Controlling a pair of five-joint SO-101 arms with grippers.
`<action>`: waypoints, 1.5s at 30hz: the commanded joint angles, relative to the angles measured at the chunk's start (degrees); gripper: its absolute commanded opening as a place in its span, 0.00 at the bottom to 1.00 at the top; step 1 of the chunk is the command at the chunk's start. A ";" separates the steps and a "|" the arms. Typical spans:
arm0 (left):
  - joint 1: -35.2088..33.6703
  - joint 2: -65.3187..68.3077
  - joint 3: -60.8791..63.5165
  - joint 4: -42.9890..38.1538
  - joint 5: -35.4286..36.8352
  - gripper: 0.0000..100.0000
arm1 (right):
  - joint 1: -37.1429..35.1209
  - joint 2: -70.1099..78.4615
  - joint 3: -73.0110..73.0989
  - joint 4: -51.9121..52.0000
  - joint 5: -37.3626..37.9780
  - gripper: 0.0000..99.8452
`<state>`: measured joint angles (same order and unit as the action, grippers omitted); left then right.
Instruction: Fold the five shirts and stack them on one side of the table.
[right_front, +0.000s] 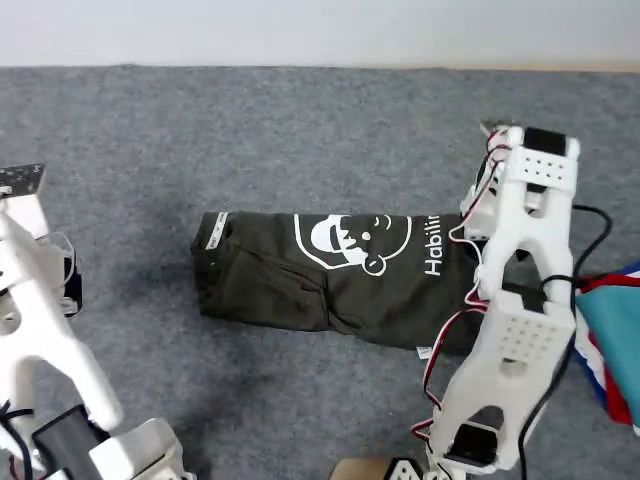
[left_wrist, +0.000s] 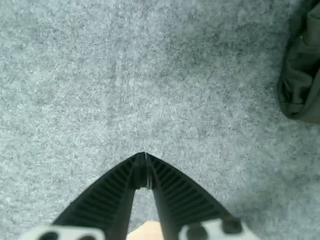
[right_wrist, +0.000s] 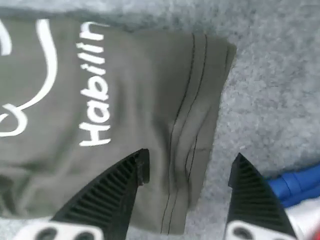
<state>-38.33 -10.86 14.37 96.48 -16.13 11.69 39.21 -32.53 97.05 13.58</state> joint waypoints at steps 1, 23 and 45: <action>0.35 -1.85 -1.89 0.53 -0.18 0.00 | 1.01 1.89 -0.79 -0.84 0.53 0.26; 0.35 -1.93 -1.98 0.62 -0.18 0.00 | 0.48 2.59 -1.05 -3.21 0.44 0.01; 0.35 -2.29 -1.98 0.62 -0.18 0.00 | -29.23 -11.12 -1.14 -1.54 0.88 0.01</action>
<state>-38.33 -10.86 14.37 96.66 -16.13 -12.31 32.00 -32.53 97.05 13.93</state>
